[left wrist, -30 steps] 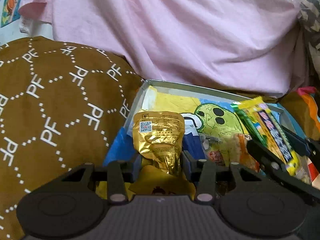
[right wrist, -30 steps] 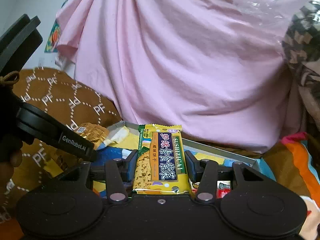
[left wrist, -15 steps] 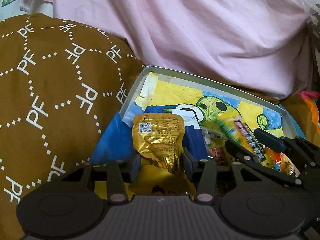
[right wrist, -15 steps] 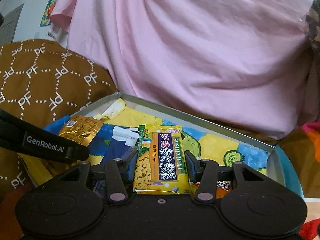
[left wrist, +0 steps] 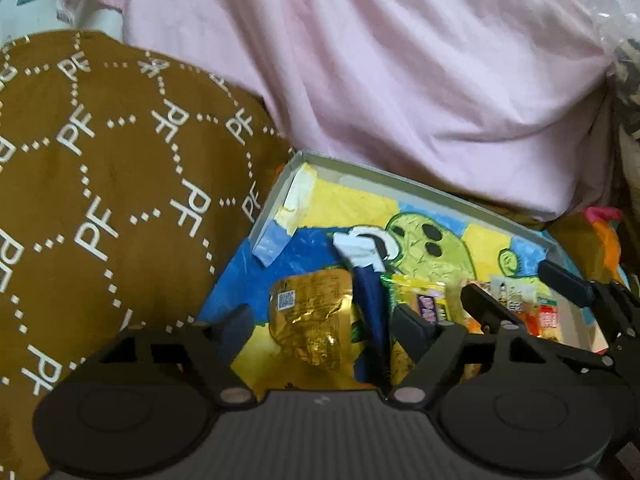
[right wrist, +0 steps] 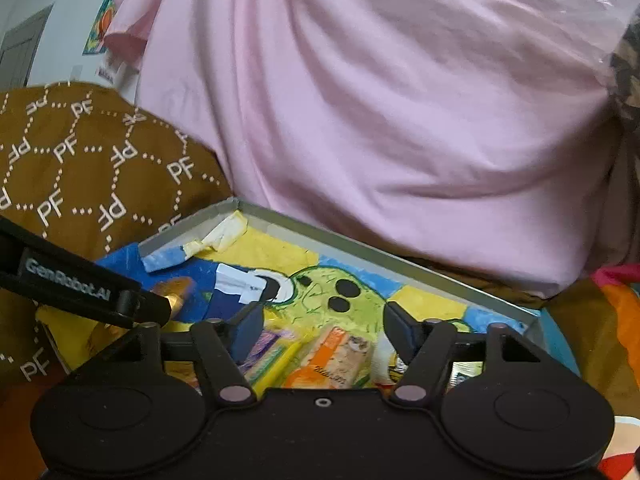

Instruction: Organize snacks

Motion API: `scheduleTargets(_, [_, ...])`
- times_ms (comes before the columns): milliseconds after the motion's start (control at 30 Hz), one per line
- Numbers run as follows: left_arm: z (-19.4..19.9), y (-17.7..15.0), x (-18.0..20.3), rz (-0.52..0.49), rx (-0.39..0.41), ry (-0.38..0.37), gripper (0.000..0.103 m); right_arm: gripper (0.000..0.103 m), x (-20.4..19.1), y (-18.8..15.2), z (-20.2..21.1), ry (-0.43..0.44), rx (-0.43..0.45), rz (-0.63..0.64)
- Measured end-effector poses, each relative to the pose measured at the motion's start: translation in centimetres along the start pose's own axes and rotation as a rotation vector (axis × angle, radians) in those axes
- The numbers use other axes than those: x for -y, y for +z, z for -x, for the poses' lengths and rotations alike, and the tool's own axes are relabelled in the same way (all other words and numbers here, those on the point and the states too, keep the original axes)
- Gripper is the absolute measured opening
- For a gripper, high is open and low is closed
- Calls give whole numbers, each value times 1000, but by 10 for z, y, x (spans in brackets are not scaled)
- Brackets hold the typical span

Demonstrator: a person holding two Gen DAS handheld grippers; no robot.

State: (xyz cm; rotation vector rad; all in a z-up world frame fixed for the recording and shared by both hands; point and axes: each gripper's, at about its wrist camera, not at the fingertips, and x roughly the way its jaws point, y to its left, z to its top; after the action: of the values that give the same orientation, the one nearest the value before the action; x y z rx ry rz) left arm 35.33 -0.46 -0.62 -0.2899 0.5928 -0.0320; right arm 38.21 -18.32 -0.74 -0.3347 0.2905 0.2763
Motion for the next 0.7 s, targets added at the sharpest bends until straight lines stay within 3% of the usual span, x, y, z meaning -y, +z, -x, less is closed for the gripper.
scheduleTargets(300, [59, 0, 16, -47, 129, 36, 102, 95, 14, 11, 51, -50, 77, -11])
scheduleTargets(533, [103, -4, 27, -82, 184, 60, 103, 102, 24, 17, 100, -76, 94, -42])
scheduleTargets(700, [135, -14, 34, -112, 214, 79, 103, 102, 29, 23, 137, -74, 112, -74])
